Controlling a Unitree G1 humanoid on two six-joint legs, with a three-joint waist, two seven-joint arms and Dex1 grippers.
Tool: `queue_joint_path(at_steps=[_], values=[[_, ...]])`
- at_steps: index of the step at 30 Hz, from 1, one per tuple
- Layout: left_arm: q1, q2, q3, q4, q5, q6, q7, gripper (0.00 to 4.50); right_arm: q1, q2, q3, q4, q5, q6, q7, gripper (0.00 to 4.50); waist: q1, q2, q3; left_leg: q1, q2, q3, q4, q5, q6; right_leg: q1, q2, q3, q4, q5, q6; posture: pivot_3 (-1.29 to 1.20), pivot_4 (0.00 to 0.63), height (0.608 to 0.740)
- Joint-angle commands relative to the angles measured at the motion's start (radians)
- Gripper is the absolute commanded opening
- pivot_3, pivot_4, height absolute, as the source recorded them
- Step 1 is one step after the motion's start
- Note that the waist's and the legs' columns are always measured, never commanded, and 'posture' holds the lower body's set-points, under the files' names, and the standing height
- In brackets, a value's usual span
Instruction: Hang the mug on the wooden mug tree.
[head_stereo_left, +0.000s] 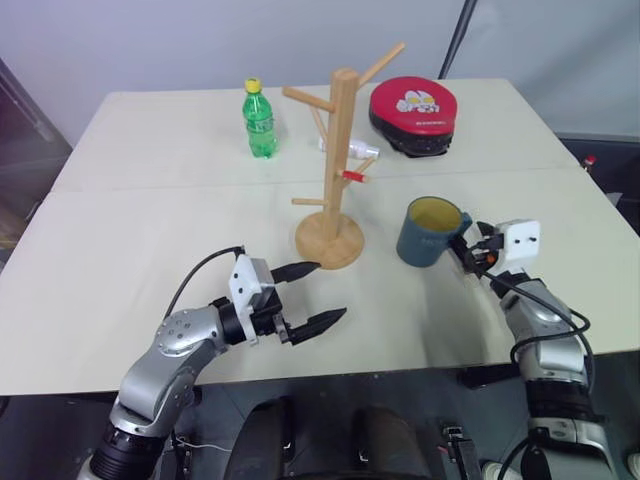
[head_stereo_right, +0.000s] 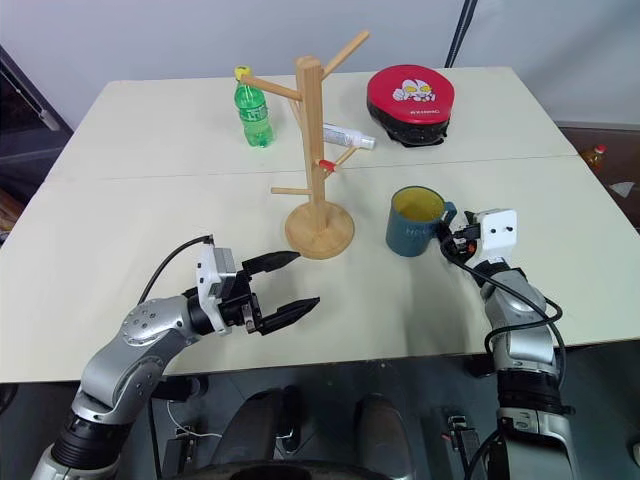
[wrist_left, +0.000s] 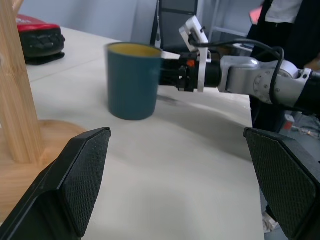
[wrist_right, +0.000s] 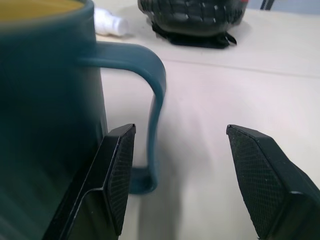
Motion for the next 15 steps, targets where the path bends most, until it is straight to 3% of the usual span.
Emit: queue_joint_path(at_steps=[1,15], values=[[-0.005,0.002,0.007,-0.019,-0.002,-0.018,-0.004,4.5,0.003,0.003,-0.026,-0.008,0.013,-0.029,0.0,2.97,0.0,0.0,0.0,0.0,0.0,0.0,0.0,0.0,0.0,0.0,0.0,0.0,0.0,0.0,0.0,0.0,0.15,0.74],[-0.012,0.003,0.004,-0.016,-0.002,-0.014,-0.008,4.5,-0.056,0.006,-0.009,0.122,0.012,-0.092,0.056,2.97,-0.001,0.0,0.0,0.0,0.0,0.0,0.0,0.0,0.0,0.0,0.0,0.0,0.0,0.0,0.0,0.0,0.15,0.74]])
